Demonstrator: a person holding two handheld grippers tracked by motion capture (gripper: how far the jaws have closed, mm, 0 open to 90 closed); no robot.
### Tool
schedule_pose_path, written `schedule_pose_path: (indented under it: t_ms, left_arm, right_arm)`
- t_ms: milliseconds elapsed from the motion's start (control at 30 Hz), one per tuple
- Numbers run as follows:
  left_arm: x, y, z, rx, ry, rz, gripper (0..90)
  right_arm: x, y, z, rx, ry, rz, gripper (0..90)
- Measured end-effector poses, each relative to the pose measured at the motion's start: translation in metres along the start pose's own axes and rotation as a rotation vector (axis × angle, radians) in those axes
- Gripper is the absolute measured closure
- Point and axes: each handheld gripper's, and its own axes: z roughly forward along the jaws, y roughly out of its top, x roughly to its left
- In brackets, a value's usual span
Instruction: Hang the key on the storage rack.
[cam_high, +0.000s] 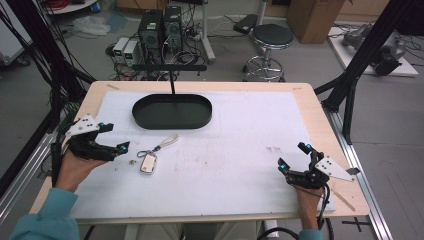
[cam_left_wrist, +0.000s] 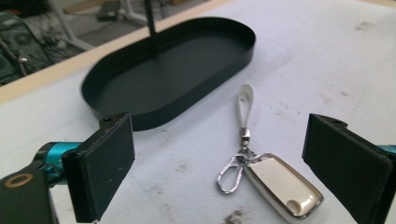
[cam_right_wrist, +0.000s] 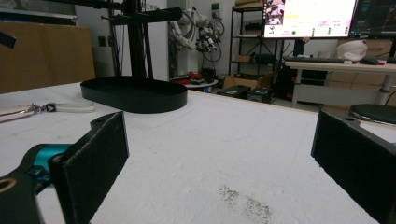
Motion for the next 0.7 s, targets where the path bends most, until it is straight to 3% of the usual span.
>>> schedule_pose_path:
  t_ms: [133,233,333,700]
  left_arm:
    - [-0.003,0.01,0.015,0.09,-0.041,0.032,9.8]
    - [-0.003,0.015,0.025,0.131,-0.065,0.024,10.1]
    - [-0.005,0.022,0.035,0.188,-0.071,0.057,12.0]
    - [-0.016,0.043,0.073,0.366,-0.122,0.093,13.4]
  right_arm:
    - [0.0,0.0,0.0,-0.001,-0.001,0.0,3.4]
    - [0.0,0.0,0.0,-0.001,-0.001,0.001,3.4]
    - [0.0,0.0,0.0,-0.001,-0.001,0.0,3.4]
    - [0.0,0.0,0.0,0.002,0.001,0.006,3.4]
